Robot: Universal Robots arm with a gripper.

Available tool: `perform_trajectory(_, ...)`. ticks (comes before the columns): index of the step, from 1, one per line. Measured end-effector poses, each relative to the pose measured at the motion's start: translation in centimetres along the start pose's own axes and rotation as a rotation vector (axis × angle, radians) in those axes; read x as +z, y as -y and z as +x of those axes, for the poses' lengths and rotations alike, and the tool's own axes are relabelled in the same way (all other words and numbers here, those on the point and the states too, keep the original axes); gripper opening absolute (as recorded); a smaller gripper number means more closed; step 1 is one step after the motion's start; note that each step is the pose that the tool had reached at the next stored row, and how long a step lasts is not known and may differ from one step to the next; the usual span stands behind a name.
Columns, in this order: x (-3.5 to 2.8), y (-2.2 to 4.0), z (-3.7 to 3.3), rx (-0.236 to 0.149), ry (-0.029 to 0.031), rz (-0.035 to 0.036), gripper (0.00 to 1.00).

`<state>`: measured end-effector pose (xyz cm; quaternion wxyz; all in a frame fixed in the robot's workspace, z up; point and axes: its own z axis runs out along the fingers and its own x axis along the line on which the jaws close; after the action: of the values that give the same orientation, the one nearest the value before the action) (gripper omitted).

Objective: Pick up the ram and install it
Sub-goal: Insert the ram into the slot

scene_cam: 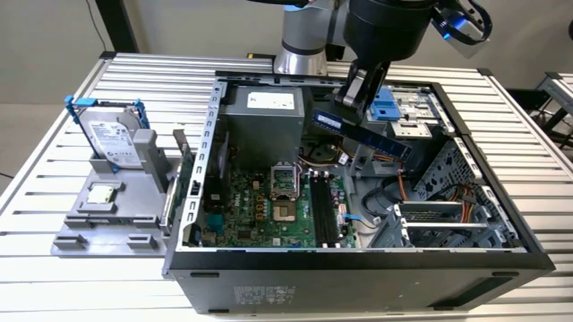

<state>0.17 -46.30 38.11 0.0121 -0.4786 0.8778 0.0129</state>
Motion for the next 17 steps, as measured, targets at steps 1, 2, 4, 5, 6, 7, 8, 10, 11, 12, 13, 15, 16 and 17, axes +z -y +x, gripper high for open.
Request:
perform_trajectory(1,0.0,0.0,0.0,0.006,0.0,0.0003,0.0)
perform_trajectory(2,0.0,0.0,0.0,0.011,0.0,0.0004,0.0)
perform_trajectory(4,0.0,0.0,0.0,0.018,0.0001,0.0007,0.0)
perform_trajectory(5,-0.01,0.0,0.0,0.021,0.0001,0.0008,0.0)
perform_trajectory(6,0.0,0.0,0.0,0.021,0.0002,0.0008,0.0)
perform_trajectory(7,0.0,0.0,0.0,0.021,0.0001,0.0008,0.0)
perform_trajectory(8,0.0,0.0,0.0,0.021,0.0002,0.0008,0.0)
perform_trajectory(10,0.0,0.0,0.0,0.022,0.0001,0.0008,0.0)
perform_trajectory(11,0.0,0.0,0.0,0.023,0.0002,0.0008,0.0)
perform_trajectory(12,0.0,0.0,0.0,0.027,0.0002,0.001,0.0)
perform_trajectory(13,0.0,0.0,0.0,0.033,0.0003,0.0012,0.0)
perform_trajectory(15,0.01,0.0,0.0,0.053,0.0005,0.0019,0.0)
perform_trajectory(16,0.01,0.0,0.0,0.064,0.0006,0.0022,0.0)
perform_trajectory(17,0.02,0.0,0.0,0.076,0.0007,0.0026,0.0)
